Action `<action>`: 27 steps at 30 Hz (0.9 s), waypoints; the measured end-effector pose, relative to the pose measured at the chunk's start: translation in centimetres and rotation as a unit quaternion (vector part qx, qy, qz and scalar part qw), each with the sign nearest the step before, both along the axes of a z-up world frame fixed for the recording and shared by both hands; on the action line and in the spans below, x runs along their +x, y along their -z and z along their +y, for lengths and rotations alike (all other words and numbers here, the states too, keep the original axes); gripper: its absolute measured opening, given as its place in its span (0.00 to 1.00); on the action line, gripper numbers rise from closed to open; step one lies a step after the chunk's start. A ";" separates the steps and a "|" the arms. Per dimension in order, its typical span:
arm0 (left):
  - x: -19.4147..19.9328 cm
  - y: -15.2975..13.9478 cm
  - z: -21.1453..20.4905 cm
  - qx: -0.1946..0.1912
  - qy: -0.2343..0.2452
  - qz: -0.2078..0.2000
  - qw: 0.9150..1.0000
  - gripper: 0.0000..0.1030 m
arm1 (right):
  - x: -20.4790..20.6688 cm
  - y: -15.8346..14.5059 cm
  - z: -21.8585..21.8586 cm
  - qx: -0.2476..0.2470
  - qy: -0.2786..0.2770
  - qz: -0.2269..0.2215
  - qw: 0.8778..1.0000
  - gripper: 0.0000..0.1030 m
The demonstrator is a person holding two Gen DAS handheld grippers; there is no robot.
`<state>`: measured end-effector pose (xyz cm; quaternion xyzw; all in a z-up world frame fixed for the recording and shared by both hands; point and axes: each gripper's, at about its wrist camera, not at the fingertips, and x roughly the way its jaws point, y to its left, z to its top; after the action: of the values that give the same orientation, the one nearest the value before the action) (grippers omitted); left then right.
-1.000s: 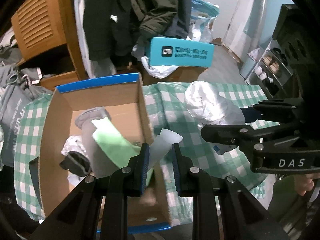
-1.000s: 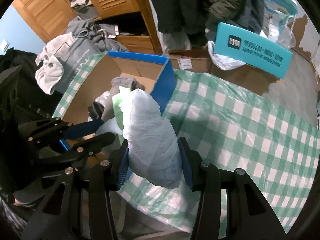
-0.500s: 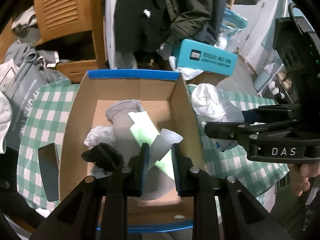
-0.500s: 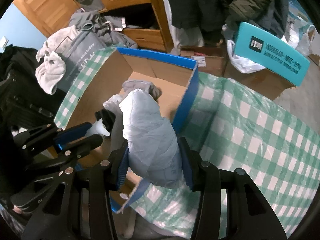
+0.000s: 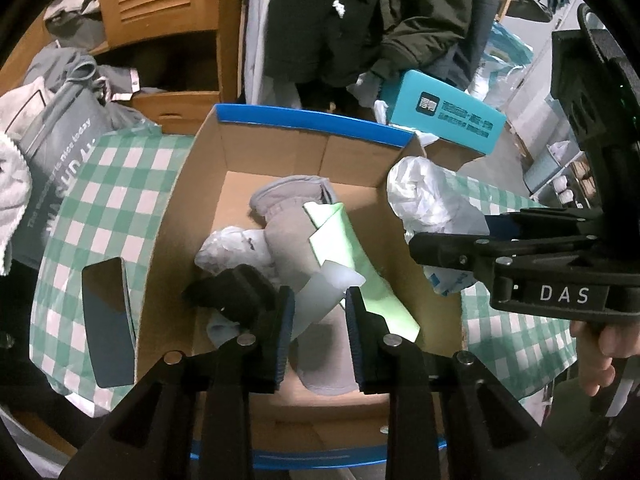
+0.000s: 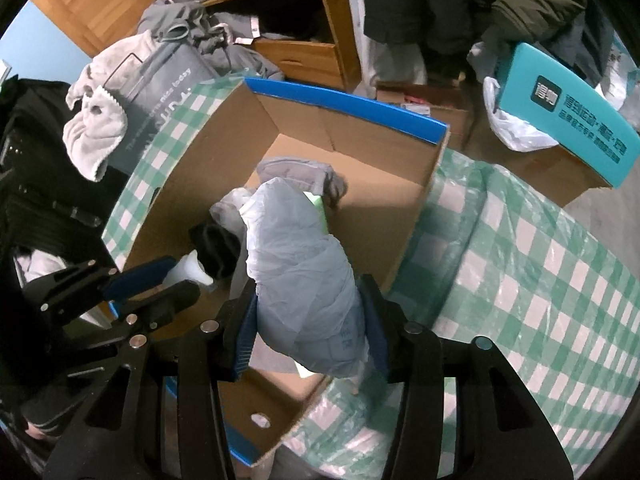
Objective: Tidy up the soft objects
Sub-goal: 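Lower both items into the box and open both tools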
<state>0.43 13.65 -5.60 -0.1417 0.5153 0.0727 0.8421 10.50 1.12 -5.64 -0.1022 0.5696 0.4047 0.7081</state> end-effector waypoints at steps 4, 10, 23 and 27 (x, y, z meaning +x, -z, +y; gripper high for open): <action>-0.2 0.0 0.4 -0.001 -0.008 0.001 1.000 0.29 | 0.1 0.0 0.5 0.003 0.002 -0.002 1.000 0.55; -0.5 -0.8 0.3 0.008 -0.010 -0.007 1.000 0.47 | 0.1 -0.5 0.2 0.003 0.009 -0.011 1.000 0.60; -1.5 -4.0 -1.3 0.028 -0.003 -0.042 0.999 0.73 | -1.0 -4.2 -3.3 0.010 0.032 -0.067 0.997 0.64; -1.7 -4.8 -1.7 0.033 -0.002 -0.049 0.998 0.78 | -1.3 -5.4 -4.5 0.021 0.042 -0.076 0.996 0.64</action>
<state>-1.25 11.97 -0.82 -0.1182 0.4709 0.0840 0.8702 9.24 -3.36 -0.21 -0.0939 0.5089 0.3775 0.7679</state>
